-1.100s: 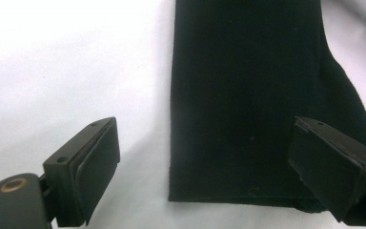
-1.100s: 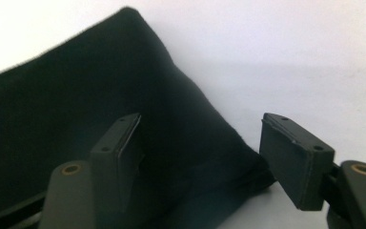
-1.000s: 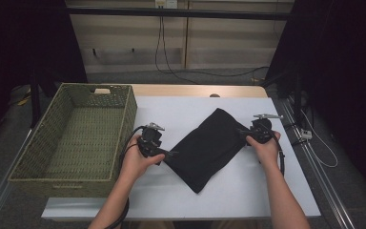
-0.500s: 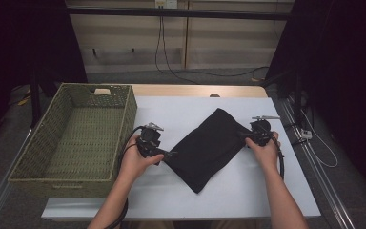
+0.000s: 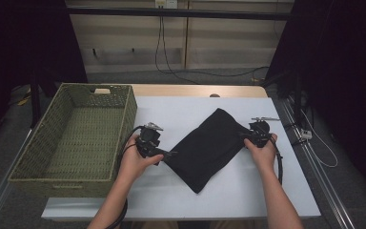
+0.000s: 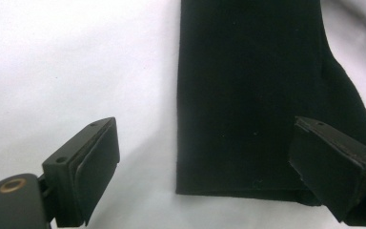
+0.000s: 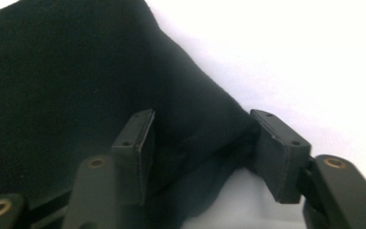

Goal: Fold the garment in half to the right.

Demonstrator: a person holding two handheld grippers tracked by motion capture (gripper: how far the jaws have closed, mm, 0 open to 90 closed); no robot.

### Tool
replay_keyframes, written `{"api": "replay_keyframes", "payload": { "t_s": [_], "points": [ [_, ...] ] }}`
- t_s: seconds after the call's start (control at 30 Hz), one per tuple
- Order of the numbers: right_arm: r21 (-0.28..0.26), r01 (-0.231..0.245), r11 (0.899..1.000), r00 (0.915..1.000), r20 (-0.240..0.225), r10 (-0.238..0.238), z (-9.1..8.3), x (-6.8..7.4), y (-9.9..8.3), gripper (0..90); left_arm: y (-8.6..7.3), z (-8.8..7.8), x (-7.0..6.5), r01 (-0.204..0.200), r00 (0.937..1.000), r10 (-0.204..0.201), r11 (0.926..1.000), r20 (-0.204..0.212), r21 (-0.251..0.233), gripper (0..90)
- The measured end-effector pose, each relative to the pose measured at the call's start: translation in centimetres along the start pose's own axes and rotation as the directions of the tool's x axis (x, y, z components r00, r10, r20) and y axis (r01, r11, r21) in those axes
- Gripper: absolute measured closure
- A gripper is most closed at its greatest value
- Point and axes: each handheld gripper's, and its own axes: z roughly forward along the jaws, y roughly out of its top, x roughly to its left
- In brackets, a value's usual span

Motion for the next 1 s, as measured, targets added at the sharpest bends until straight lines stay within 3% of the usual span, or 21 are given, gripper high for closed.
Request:
{"api": "replay_keyframes", "payload": {
  "t_s": [0.17,0.2,0.43,0.83,0.97,1.0],
  "points": [
    [-0.004,-0.007,1.000,0.9999,-0.014,0.007,-0.14,0.11,-0.16,53.3,0.19,0.10,-0.23,-0.005,1.0000,0.005,1.0000,0.003,-0.003,10.6],
    [-0.012,-0.009,1.000,0.9995,-0.029,0.008,-0.18,0.24,-0.27,60.4,0.23,0.11,-0.27,-0.009,1.0000,0.009,1.0000,0.001,-0.001,10.6],
    [-0.014,-0.035,0.999,0.9956,-0.087,0.034,-0.17,0.17,-0.40,74.0,0.42,0.28,-0.45,-0.015,0.9999,0.015,0.9999,0.004,-0.002,10.6],
    [-0.015,-0.069,0.998,0.9898,-0.126,0.066,-0.09,-0.13,-0.44,79.5,0.72,0.46,-0.43,-0.008,1.0000,0.008,0.9999,0.002,-0.013,11.6],
    [-0.014,-0.084,0.996,0.9878,-0.133,0.081,-0.10,-0.19,-0.42,79.8,0.85,0.36,-0.45,0.018,0.9997,-0.018,0.9997,-0.017,-0.014,11.9],
    [-0.016,-0.092,0.996,0.9865,-0.138,0.089,-0.09,-0.27,-0.42,79.8,0.84,0.29,-0.43,0.022,0.9985,-0.023,0.9995,-0.049,-0.023,11.1]
  ]
}}
